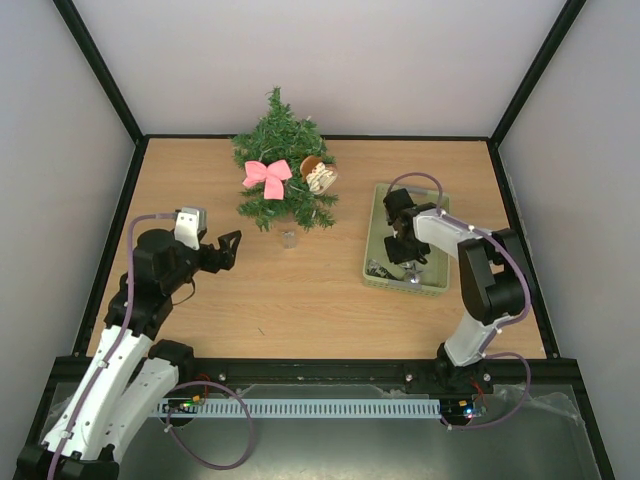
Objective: Decorate the small christmas tree
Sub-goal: Pick up the decoration item from the storage box.
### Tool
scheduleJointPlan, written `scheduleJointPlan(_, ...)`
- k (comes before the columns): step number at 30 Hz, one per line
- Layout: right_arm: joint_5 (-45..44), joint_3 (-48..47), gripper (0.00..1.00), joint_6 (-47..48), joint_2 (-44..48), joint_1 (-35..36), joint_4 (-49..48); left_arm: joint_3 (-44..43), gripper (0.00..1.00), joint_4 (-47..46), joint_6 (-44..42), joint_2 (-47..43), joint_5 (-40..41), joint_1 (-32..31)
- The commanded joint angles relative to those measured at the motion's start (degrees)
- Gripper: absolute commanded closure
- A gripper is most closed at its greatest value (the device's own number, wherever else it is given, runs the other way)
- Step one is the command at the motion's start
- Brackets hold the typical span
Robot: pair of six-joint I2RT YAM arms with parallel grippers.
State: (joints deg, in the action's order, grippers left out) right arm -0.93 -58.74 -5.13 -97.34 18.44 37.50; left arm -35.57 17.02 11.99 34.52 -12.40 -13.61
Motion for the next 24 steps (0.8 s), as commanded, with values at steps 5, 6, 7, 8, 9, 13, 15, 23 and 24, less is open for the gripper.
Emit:
scheduleJointPlan(5,-2.6,0.3,0.71,0.4,-5.4,0.0,2.5,0.7,0.05,-1.3,-0.8,-0.1,0.6,-0.5)
scheduleJointPlan(6,-2.4,0.1,0.75,0.4,-5.6,-0.1,2.4,0.7,0.04,-1.3,-0.7,-0.1,0.7,-0.5)
scheduleJointPlan(7,-2.4,-0.1,0.77,0.4,-5.7,0.0,2.3,0.6,0.05,-1.2,-0.7,0.0,0.8,-0.5)
scheduleJointPlan(8,-2.9,-0.2,0.8,0.4,-5.7,-0.1,2.3,0.6,0.04,-1.2,-0.7,-0.1,1.0,-0.5)
scheduleJointPlan(9,-3.4,-0.5,0.83,0.4,-5.5,-0.1,2.5,0.6,0.05,-1.1,-0.8,-0.1,1.2,-0.5)
scheduleJointPlan(13,-4.7,-2.5,0.92,-0.3,-3.2,-0.1,3.2,0.5,0.05,-1.0,-0.9,-0.5,2.0,-0.5)
scheduleJointPlan(15,-4.7,-3.7,0.94,-1.3,-1.5,-0.1,3.5,0.3,0.06,-1.1,-0.7,-0.6,2.6,-0.5)
scheduleJointPlan(23,-4.4,-10.8,0.94,-4.5,9.8,2.5,6.6,-3.8,0.12,-3.3,3.6,0.2,-2.7,-1.1)
scheduleJointPlan(24,-4.3,-12.0,0.94,-5.1,11.6,2.9,7.2,-4.7,0.13,-3.3,4.4,0.4,-3.8,-1.4)
